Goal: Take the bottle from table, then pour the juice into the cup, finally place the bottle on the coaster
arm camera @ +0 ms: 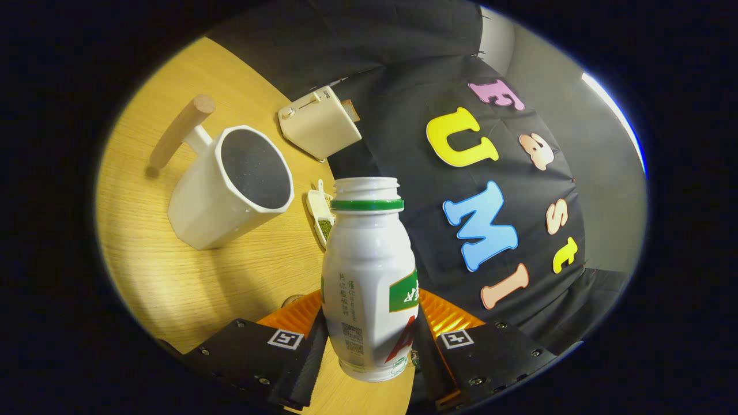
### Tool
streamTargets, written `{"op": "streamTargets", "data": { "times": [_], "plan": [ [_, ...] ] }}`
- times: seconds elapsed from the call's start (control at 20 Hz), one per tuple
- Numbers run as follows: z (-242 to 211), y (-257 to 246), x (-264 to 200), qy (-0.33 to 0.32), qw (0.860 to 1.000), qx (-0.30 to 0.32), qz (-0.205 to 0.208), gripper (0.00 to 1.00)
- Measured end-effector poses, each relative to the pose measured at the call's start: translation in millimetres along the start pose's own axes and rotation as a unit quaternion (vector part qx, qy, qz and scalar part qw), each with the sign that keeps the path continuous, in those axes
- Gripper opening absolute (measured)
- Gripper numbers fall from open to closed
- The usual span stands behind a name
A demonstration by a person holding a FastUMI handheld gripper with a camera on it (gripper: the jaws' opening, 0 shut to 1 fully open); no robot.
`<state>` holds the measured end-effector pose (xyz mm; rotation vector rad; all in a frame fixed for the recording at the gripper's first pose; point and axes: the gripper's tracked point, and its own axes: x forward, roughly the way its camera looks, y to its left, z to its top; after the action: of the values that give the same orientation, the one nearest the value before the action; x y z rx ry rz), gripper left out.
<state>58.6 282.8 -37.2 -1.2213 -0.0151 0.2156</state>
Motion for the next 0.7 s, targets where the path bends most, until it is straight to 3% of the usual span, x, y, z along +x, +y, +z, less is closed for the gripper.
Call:
{"op": "streamTargets", "data": {
  "times": [0.7],
  "plan": [
    [10.4,-6.2,0.8,-0.001,0.993,-0.118,-0.023,0.71]
  ]
}}
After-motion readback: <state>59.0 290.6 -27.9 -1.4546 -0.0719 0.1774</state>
